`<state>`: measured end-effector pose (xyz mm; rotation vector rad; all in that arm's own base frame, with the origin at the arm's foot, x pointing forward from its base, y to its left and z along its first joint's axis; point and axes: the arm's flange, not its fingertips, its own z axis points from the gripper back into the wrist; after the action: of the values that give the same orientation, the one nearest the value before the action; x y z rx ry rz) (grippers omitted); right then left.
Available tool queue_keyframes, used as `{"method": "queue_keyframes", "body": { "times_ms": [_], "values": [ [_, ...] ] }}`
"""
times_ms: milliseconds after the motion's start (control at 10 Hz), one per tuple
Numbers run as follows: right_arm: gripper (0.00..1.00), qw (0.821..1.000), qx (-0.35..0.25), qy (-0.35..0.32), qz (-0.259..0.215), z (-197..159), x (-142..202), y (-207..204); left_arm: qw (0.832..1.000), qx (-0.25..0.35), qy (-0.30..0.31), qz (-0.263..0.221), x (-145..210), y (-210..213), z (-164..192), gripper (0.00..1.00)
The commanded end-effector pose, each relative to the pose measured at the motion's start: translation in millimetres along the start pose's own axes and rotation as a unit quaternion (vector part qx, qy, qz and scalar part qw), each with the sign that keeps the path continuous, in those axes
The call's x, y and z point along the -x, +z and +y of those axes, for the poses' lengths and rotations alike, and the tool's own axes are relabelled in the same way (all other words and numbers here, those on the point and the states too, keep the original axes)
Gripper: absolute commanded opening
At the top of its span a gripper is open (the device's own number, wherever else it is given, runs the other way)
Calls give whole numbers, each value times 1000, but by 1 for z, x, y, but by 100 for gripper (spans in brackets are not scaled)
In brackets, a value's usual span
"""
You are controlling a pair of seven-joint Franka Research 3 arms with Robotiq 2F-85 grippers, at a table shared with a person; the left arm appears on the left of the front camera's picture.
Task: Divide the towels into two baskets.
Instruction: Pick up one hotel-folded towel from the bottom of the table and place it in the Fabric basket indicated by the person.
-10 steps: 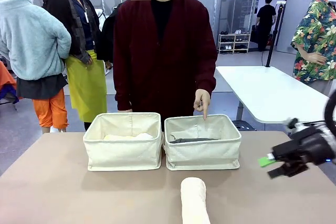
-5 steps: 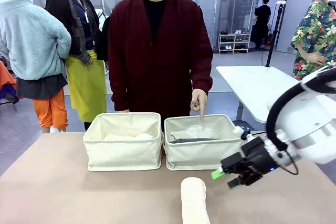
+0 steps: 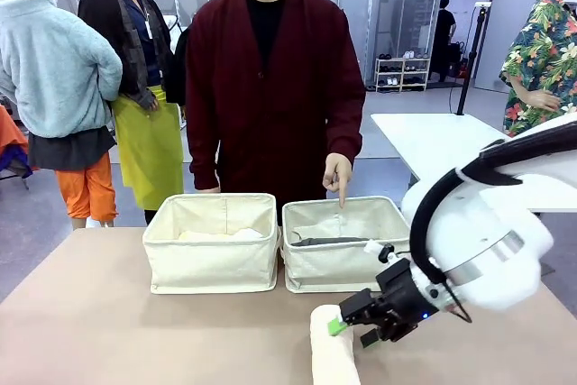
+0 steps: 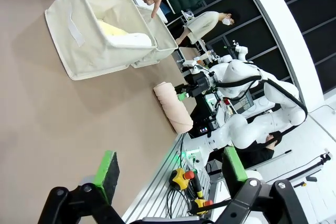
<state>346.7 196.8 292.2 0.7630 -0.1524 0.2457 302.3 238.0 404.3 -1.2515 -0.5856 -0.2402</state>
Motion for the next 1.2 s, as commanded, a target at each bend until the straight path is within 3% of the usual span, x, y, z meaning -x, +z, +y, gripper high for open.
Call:
{"method": "queue_keyframes", "body": {
  "times_ms": [0,300,400,500,700,900,1000,1100],
  "values": [
    [100,1000,3,-12,-6,8,69,6,1000,5,3,1,3,2,-5,100],
    [100,1000,-4,-8,5,15,73,-4,1000,5,3,1,3,2,-5,100],
    [85,1000,-2,-2,7,18,74,-7,1000,5,3,1,3,2,-5,100],
    [49,1000,0,4,11,20,75,-10,1000,5,3,1,3,2,-5,100],
    [0,1000,2,7,10,23,76,-11,1000,5,3,1,3,2,-5,100],
    [0,1000,-4,10,6,26,75,-7,1000,5,3,1,3,2,-5,100],
    [6,1000,-5,11,5,27,75,-4,1000,5,3,1,3,2,-5,100],
    [0,1000,-6,12,3,30,73,3,1000,5,3,1,3,2,-5,100]
  ]
}}
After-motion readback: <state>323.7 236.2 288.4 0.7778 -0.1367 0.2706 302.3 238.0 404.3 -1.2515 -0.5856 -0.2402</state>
